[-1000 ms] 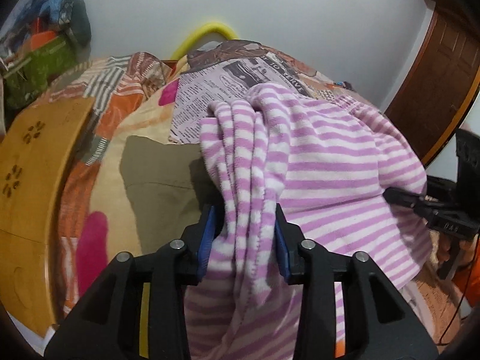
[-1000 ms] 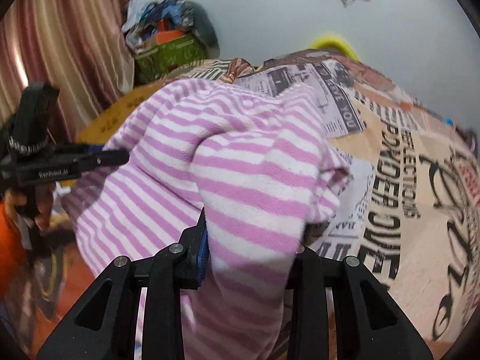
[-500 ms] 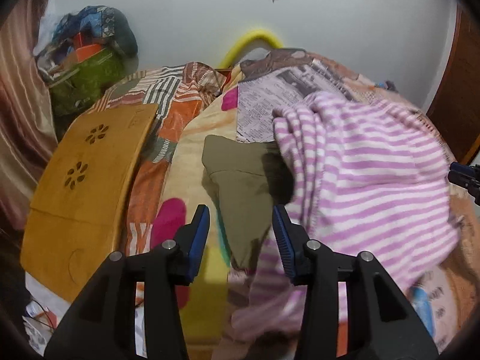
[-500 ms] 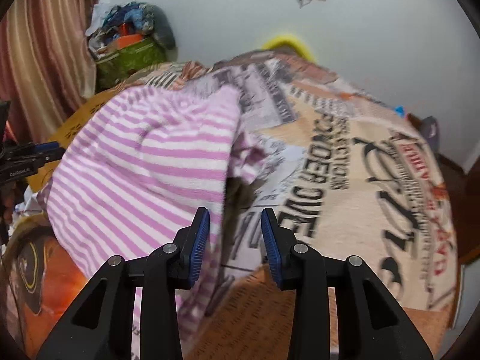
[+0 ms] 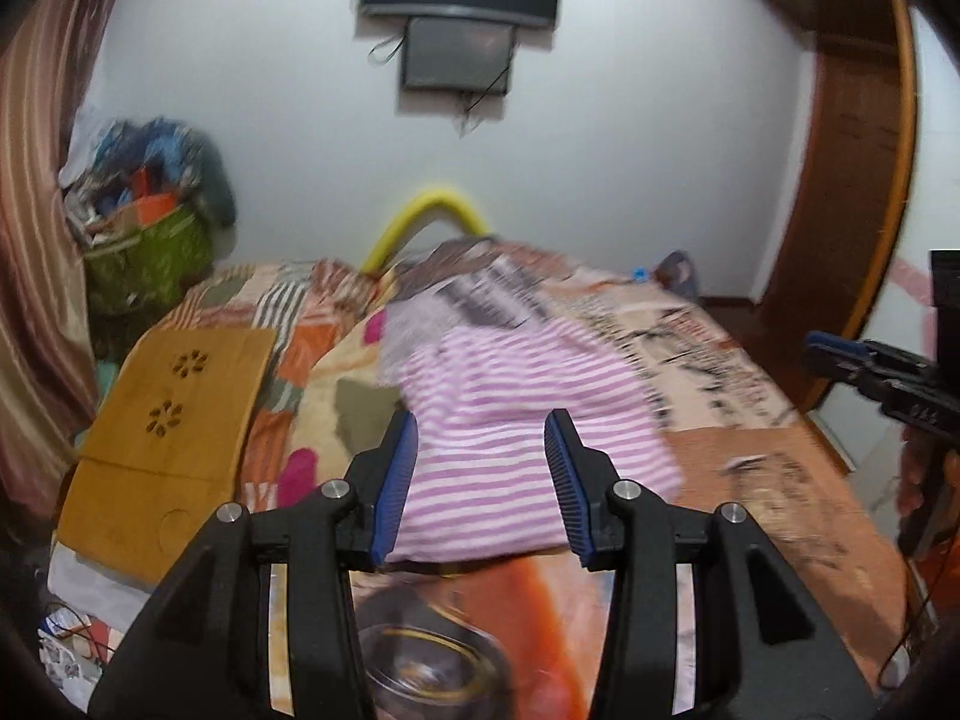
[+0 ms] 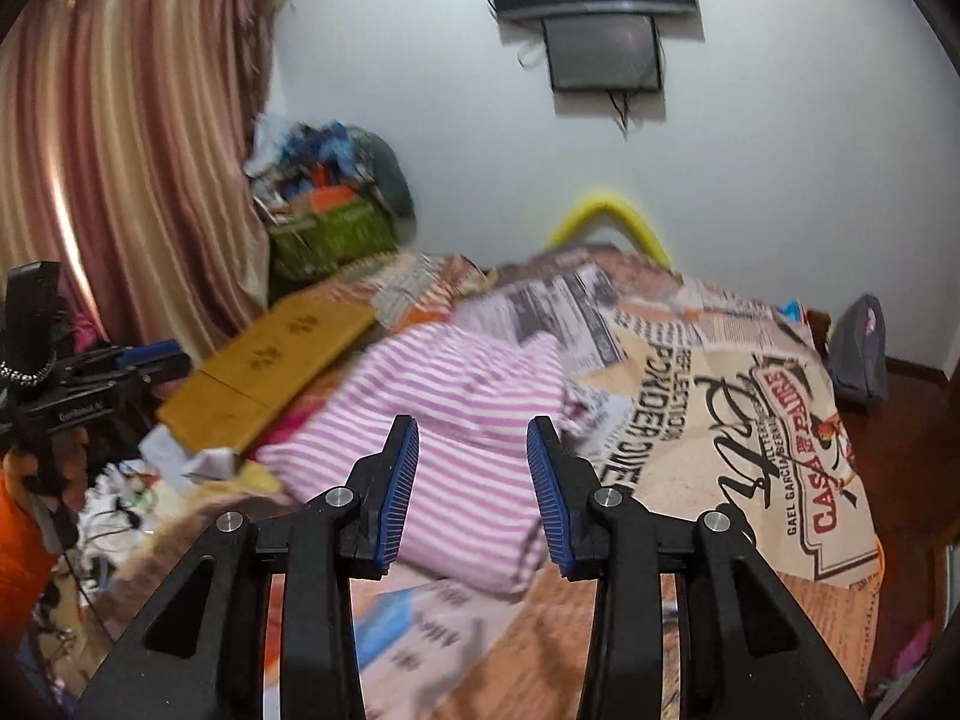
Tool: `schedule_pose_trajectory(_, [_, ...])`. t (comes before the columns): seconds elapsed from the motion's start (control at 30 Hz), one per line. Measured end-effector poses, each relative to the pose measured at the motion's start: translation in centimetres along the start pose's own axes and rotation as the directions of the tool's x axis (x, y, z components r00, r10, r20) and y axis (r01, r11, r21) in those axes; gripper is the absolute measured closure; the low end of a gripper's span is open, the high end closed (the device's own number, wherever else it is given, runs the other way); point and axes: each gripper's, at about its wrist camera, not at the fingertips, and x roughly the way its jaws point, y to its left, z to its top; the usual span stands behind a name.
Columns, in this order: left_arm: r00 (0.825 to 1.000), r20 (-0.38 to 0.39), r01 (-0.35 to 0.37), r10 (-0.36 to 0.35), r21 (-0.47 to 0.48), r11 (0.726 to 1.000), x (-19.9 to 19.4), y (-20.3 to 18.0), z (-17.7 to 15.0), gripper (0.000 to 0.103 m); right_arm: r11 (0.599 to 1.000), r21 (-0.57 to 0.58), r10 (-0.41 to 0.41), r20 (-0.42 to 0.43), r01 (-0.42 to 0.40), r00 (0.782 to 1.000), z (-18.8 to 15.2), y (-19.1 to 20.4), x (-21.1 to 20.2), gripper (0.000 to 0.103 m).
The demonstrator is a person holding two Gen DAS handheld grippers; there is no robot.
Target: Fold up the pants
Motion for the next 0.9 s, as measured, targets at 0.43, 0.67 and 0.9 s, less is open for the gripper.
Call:
schedule_pose_trajectory(0.43, [0.976,0.217,-0.014,0.011,0.009,1.000,-15.5,-7.7,-1.7,0.043,0.998,-0.048,0.051,0.221,-0.042,0.974,-1.6,7.9,-14.0,0.061])
schedule_pose_trajectory(0.67, [0.958,0.285,-0.018,0.021,-0.012,1.000,-21.4,-9.6,-3.5,0.031,0.998,-0.046,0.045,0.283,-0.034,0.958,-2.8,9.6,-17.2,0.057])
schedule_pose_trajectory(0.9, [0.942,0.333,-0.048,0.050,-0.015,0.999,-24.8,-10.5,-4.8,0.021,0.999,-0.042,0.021,0.339,-0.007,0.941,-3.9,10.8,-19.1,0.045])
